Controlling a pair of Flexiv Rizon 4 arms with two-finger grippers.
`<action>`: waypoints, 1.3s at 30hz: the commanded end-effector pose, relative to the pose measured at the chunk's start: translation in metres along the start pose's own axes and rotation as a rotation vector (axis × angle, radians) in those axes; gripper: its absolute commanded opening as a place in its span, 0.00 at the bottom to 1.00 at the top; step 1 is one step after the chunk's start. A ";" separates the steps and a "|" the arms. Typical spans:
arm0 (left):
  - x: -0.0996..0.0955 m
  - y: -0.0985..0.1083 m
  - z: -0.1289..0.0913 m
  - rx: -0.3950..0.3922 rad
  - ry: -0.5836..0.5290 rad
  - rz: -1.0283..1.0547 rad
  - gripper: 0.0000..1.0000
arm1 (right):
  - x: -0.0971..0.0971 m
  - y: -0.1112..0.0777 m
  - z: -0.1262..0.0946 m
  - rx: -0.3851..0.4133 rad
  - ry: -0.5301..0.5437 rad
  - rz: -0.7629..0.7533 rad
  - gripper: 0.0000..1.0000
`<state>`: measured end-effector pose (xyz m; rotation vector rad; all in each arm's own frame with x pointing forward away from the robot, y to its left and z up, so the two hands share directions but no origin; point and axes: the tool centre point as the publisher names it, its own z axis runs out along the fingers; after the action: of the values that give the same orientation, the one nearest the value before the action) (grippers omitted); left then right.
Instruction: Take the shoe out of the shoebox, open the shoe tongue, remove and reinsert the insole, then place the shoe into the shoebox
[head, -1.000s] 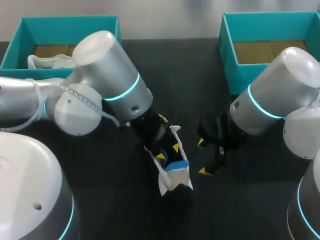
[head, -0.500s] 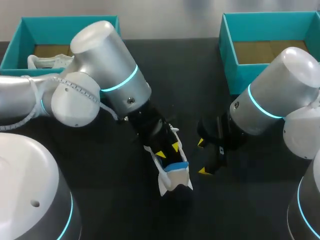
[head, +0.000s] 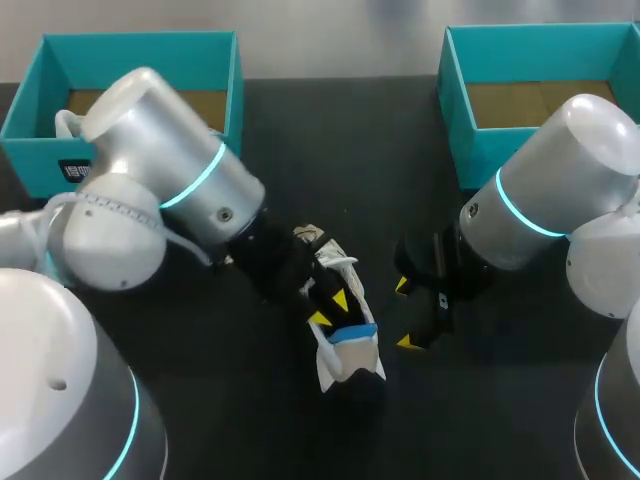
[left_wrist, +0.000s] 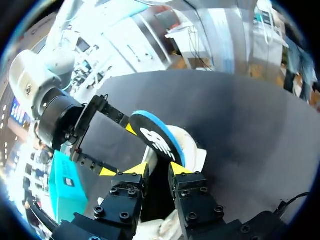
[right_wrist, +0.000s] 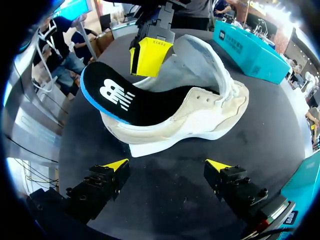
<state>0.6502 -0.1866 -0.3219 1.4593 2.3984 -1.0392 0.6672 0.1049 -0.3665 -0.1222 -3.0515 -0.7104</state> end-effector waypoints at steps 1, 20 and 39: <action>0.019 -0.004 -0.002 0.023 -0.222 -0.054 0.30 | 0.001 0.000 0.000 0.001 -0.002 0.000 1.00; 0.023 -0.013 0.010 0.121 -0.540 -0.305 0.36 | 0.001 0.000 0.000 0.001 -0.002 0.000 1.00; 0.008 -0.020 0.020 0.185 -0.601 -0.300 0.13 | 0.001 0.000 0.000 0.001 -0.002 0.000 1.00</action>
<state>0.6254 -0.1973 -0.3273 0.6857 2.1508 -1.5297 0.6672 0.1049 -0.3665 -0.1221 -3.0515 -0.7104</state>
